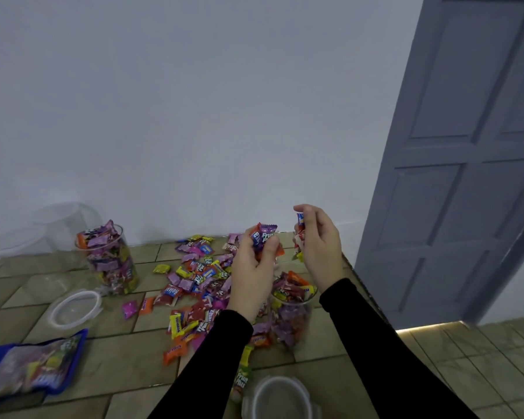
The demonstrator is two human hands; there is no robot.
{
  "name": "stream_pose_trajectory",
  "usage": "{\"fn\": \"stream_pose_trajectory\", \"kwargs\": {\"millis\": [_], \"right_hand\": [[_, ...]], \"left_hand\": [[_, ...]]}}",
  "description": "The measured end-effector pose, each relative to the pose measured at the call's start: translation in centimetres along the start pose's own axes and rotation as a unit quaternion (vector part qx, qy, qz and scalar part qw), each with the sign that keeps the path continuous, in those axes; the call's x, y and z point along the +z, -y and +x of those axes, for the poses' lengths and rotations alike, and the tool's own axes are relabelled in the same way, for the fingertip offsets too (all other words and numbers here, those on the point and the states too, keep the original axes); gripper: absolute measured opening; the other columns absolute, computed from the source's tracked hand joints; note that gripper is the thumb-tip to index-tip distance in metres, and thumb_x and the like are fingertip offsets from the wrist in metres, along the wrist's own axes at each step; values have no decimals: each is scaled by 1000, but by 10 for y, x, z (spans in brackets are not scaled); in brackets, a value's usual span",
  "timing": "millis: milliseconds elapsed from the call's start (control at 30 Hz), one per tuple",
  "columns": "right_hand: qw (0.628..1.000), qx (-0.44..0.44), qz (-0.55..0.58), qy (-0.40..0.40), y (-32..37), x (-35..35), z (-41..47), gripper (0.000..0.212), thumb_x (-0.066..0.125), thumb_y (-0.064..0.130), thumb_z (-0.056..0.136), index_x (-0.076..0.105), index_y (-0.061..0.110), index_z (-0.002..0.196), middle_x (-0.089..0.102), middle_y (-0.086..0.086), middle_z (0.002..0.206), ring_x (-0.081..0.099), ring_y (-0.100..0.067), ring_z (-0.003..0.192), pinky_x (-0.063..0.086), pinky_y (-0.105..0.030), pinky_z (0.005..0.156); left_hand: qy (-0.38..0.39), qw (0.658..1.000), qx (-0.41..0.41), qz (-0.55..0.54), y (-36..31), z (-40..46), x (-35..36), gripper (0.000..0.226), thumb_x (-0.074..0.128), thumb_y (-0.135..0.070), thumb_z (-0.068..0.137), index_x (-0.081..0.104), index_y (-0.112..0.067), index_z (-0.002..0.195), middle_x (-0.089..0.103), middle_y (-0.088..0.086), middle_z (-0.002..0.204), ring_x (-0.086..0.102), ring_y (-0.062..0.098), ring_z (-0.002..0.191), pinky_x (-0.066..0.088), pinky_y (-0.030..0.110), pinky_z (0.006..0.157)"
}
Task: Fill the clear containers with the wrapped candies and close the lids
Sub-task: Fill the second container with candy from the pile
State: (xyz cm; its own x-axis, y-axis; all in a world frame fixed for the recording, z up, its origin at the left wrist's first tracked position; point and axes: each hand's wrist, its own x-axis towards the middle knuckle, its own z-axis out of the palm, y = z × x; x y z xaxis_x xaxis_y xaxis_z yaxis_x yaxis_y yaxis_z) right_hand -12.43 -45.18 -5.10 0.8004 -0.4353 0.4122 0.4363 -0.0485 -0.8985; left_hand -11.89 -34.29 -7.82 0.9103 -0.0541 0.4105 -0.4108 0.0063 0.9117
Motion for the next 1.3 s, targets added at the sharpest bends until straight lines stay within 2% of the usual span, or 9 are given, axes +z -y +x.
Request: {"fn": "stream_pose_trajectory", "kwargs": {"millis": [200,333,467,633,767,933,1067,1167,1300], "right_hand": [[999,23,-10,-44,-1,0,-12,27,40,26,102,62,11,97,48,2,66,41,0,48,37,-17,47],[998,37,-7,-55,-2,1,-12,31,39,27,102,62,7,98,51,1,71,44,-2,53,39,-13,48],[997,45,-10,-66,-2,-2,-11,32,38,28,102,62,6,99,52,-1,73,44,0,53,39,-12,49],[996,54,7,-72,-4,-1,-9,30,40,28,102,62,9,94,50,1,69,43,-1,48,38,-15,48],[996,55,7,-64,-4,-1,-10,29,40,27,102,61,9,94,50,2,72,44,-2,53,39,-12,49],[996,38,-53,-59,-6,1,-10,28,40,31,102,62,14,97,55,8,75,47,6,56,40,-10,54],[998,55,-4,-20,-2,0,-13,26,44,28,101,62,9,99,51,5,68,45,1,50,39,-15,47],[997,72,38,-1,1,-3,-15,21,49,20,99,62,3,98,54,0,72,49,1,52,42,-12,45],[993,81,72,56,-2,-4,-15,10,54,9,96,58,5,88,52,-5,57,48,-16,43,44,-24,43]], "left_hand": [[9,1000,12,4,0,-17,7,30,49,-36,96,54,-6,96,61,-8,68,60,9,67,49,26,70],[2,1000,8,-8,3,-19,10,51,54,-48,92,57,2,106,63,-3,68,61,14,67,50,28,71],[13,998,1,-54,2,-21,11,23,64,-41,79,63,-19,84,63,7,74,57,15,69,47,29,65],[58,995,31,-72,7,-16,6,20,55,-7,74,65,-12,91,66,5,89,62,12,79,47,19,65],[45,993,39,-98,17,-17,5,28,56,-23,79,65,-5,99,68,7,98,64,18,95,49,21,78],[6,993,-46,-105,30,-21,10,38,37,-35,100,66,-12,107,70,4,106,65,15,103,50,24,89],[20,963,-193,-185,32,-23,15,63,24,-57,95,66,-11,108,73,12,101,69,28,95,55,35,78],[19,964,-194,-180,31,-23,18,71,25,-64,88,65,-8,105,73,14,100,70,28,94,55,34,78],[14,964,-186,-188,31,-23,17,61,20,-50,101,67,-12,95,76,3,87,72,13,83,54,21,68]]}}
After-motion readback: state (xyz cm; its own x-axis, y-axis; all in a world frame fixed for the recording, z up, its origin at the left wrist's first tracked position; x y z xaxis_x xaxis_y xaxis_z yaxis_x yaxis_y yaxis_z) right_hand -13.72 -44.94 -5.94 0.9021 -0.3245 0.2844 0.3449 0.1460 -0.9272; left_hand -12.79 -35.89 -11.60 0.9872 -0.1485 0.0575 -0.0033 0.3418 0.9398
